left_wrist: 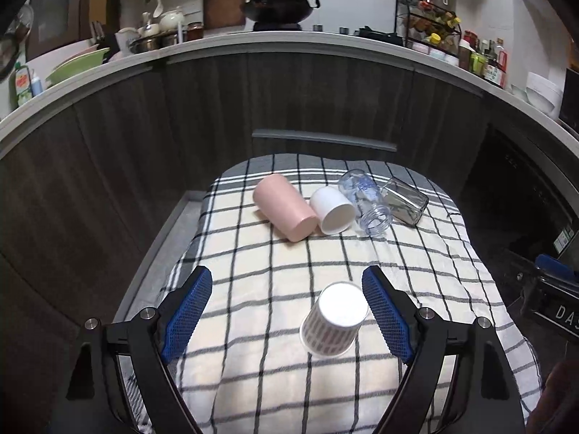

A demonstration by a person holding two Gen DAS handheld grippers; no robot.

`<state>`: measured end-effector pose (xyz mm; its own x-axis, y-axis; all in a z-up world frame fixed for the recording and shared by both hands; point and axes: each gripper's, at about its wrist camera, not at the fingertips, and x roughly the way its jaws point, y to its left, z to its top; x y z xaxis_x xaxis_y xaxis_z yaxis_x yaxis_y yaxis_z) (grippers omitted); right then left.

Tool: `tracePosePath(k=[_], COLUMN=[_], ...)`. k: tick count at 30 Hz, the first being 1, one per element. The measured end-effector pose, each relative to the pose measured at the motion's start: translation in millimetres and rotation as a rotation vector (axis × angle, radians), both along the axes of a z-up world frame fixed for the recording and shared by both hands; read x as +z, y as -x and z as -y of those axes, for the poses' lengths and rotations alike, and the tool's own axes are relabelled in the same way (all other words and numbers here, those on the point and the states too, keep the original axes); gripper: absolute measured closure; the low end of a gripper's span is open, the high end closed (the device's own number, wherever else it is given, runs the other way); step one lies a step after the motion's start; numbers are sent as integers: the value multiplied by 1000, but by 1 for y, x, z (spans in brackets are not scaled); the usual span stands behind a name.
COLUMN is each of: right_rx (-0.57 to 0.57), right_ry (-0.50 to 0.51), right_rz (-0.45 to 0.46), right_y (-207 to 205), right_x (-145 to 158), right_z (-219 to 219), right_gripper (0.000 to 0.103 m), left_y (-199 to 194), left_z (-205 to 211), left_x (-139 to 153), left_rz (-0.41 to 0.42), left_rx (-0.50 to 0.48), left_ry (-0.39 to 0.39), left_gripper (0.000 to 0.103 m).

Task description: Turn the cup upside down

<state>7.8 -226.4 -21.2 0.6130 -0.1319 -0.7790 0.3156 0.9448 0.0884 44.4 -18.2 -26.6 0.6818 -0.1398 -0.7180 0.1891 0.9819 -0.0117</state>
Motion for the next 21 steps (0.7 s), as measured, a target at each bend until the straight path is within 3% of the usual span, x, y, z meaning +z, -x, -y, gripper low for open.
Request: tracePosePath(k=[10,21], right_rx=[40,30], right_ry=[64,115], right_rz=[98,186], right_y=[19,47], right_x=[25,44], right_z=[-23,-37], right_gripper=[12,10], left_y=[20,42], left_z=[-16,-24], left_x=[15,32], left_rz=[-25,2], left_rx=[27,32], left_ry=[7,1], left_gripper=[17,14])
